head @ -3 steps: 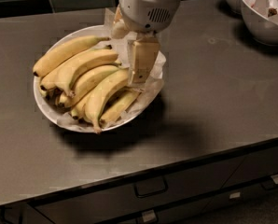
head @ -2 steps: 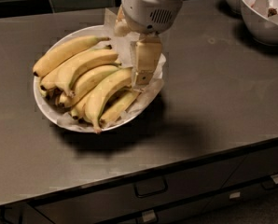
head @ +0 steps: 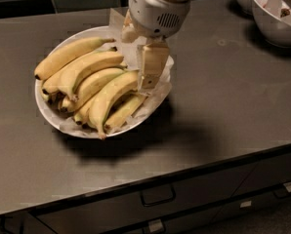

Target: Pick banana from white bowl

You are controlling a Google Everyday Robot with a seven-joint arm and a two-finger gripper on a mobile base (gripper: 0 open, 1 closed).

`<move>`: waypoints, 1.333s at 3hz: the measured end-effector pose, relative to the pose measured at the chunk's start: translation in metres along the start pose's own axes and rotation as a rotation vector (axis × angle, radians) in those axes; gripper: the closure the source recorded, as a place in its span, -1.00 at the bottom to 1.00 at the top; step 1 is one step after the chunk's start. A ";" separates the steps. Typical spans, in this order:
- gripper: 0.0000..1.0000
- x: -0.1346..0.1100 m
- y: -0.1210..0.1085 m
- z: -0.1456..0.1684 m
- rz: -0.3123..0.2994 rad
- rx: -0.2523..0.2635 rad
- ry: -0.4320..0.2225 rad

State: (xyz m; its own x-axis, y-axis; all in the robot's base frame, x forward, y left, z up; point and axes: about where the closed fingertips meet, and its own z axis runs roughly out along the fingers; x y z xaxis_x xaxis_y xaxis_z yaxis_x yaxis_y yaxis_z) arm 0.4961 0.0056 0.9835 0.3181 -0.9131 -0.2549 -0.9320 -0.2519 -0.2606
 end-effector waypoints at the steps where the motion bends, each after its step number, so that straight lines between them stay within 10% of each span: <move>1: -0.46 0.002 -0.001 0.006 0.004 -0.010 -0.003; 4: -0.18 -0.001 -0.003 0.022 0.000 -0.043 -0.009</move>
Offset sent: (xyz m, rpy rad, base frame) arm 0.0043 0.0041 -0.0211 -0.0134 0.0568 0.0150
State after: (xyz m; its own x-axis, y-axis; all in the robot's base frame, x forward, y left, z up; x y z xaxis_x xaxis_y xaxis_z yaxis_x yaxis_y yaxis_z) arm 0.5026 0.0142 0.9637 0.3191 -0.9104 -0.2634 -0.9387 -0.2654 -0.2199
